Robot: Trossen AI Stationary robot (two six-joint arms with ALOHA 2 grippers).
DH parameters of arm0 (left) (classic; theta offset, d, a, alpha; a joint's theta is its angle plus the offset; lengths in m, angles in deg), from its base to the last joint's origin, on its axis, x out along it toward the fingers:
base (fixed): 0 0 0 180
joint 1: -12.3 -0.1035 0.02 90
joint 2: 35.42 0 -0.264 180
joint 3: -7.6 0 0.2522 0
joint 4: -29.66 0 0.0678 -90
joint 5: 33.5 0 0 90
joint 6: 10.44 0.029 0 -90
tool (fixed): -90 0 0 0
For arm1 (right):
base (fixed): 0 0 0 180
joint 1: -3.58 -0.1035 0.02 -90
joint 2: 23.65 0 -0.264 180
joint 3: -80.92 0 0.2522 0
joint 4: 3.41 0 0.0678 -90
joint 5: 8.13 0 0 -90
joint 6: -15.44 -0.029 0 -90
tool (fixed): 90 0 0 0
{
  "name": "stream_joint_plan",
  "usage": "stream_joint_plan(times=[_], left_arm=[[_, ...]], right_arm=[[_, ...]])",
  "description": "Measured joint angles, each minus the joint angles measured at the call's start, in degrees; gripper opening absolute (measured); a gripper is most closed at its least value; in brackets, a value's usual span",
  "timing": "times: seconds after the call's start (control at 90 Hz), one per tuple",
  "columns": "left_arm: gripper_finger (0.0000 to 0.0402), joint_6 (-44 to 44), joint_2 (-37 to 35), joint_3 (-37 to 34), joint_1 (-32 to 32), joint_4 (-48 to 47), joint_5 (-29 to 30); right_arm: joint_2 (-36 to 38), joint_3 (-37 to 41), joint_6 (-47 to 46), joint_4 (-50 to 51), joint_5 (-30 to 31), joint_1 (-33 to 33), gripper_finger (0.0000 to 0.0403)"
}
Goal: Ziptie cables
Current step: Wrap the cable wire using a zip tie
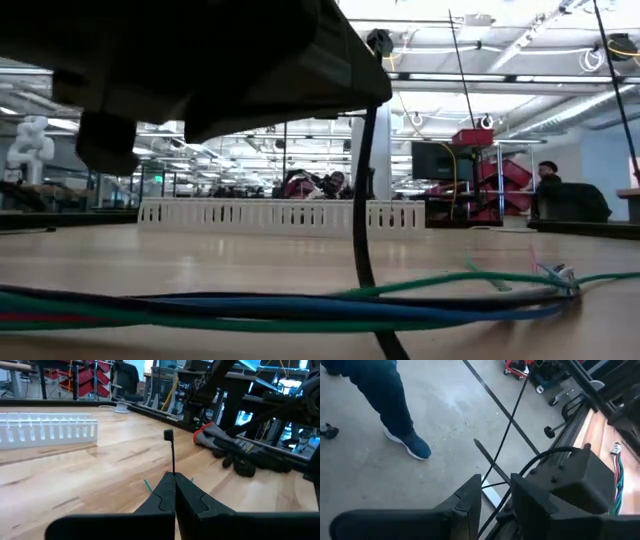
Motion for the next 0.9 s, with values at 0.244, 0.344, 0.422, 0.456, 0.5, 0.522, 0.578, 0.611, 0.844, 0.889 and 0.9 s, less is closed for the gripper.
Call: stream_joint_plan(times=[0.244, 0.344, 0.422, 0.456, 0.5, 0.522, 0.578, 0.611, 0.844, 0.889, 0.9], left_arm=[[0.0000, -0.02, 0.00, 0.00, 0.00, -0.33, -0.02], [0.0000, -0.23, 0.00, 0.00, 0.00, -0.91, -0.02], [0.0000, -0.25, 0.00, 0.00, 0.00, -0.89, -0.02], [0.0000, -0.25, 0.00, 0.00, 0.00, -0.90, -0.02], [0.0000, -0.25, 0.00, 0.00, 0.00, -0.95, 0.00], [0.0000, -0.24, 0.00, 0.00, 0.00, -0.95, 0.01], [0.0000, -0.06, 0.00, 0.00, 0.00, -0.91, 0.25], [0.0000, 0.08, 0.00, 0.00, 0.00, -0.92, 0.38], [0.0000, 0.10, 0.00, 0.00, -0.09, -1.18, 0.77], [0.0000, 0.18, 0.00, 0.00, -0.21, -1.33, 0.95], [0.0000, 0.22, 0.00, 0.00, -0.22, -1.37, 0.97]], right_arm=[[0.02, -0.09, 2.31, -0.91, -0.48, 0.72, 0.0098], [0.02, -0.09, 2.78, -2.18, -3.25, 1.49, 0.0098], [0.02, -0.09, 2.78, -2.66, -4.75, 2.04, 0.0098], [0.02, -0.09, 2.79, -2.61, -4.79, 2.18, 0.0098], [0.02, -0.09, 2.83, -2.58, -5.15, 2.42, 0.0098], [0.02, -0.09, 2.83, -2.51, -5.55, 2.43, 0.0098], [0.02, -0.09, 2.82, -2.32, -5.98, 2.43, 0.0098], [0.02, -0.09, 2.82, -2.00, -6.03, 2.43, 0.0098], [-0.85, -0.09, 3.18, -2.83, -6.48, 2.74, 0.0098], [-1.53, -0.09, 3.34, -3.63, -7.85, 3.12, 0.0098], [-1.64, -0.09, 3.38, -3.81, -7.96, 3.16, 0.0098]])
